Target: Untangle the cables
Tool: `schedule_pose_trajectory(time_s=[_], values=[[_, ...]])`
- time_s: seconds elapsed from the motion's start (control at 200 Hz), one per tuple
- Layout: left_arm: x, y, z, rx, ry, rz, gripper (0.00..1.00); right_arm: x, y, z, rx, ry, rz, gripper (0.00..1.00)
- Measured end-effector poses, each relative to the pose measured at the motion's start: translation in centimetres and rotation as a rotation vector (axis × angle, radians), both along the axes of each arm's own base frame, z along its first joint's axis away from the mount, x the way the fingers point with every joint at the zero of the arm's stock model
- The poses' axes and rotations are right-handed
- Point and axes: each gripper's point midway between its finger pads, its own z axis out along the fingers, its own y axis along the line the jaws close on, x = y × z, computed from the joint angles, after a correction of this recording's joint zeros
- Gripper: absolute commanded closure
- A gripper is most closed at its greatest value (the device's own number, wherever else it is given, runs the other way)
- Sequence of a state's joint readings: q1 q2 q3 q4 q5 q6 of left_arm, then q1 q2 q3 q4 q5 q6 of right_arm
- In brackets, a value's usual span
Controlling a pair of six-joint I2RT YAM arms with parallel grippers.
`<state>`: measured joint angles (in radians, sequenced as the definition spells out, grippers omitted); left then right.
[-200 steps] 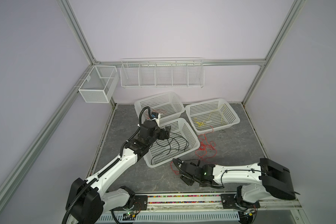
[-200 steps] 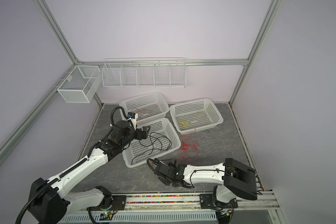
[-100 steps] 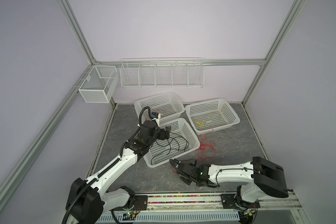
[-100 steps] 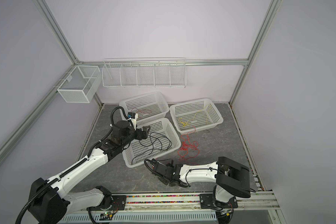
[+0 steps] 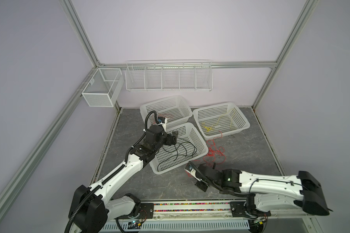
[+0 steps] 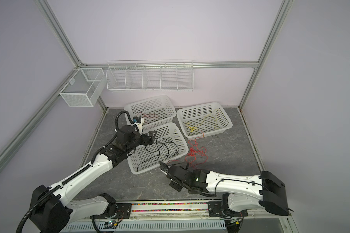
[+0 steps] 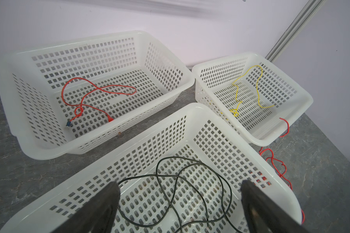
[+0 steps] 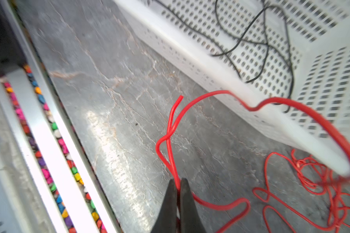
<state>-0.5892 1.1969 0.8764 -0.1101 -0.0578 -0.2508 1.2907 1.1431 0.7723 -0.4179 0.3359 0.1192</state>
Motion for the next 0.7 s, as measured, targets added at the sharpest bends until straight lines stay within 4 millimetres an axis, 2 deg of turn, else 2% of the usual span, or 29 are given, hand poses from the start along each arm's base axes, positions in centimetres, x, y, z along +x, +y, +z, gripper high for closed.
schedule_pose_trajectory(time_s=[0.135, 0.25, 0.345, 0.49, 0.7], values=[[-0.2, -0.9, 0.7, -0.035, -0.013, -0.044, 0.06, 0.9, -2.2, 4.8, 0.156, -0.073, -0.056, 0.94], [-0.8, -2.3, 1.7, -0.093, -0.031, -0.127, 0.07, 2.4, -4.6, 7.0, 0.249, -0.124, -0.143, 0.94], [-1.9, -4.1, 2.8, -0.165, -0.044, -0.238, 0.06, 3.7, -5.9, 7.5, 0.280, -0.157, -0.214, 0.94], [-4.4, -6.7, 4.4, -0.280, -0.054, -0.429, 0.07, 5.6, -6.7, 7.8, 0.288, -0.191, -0.302, 0.94], [-9.9, -11.3, 5.4, -0.329, -0.058, -0.687, 0.10, 8.5, -7.4, 7.8, 0.289, -0.185, -0.420, 0.94]])
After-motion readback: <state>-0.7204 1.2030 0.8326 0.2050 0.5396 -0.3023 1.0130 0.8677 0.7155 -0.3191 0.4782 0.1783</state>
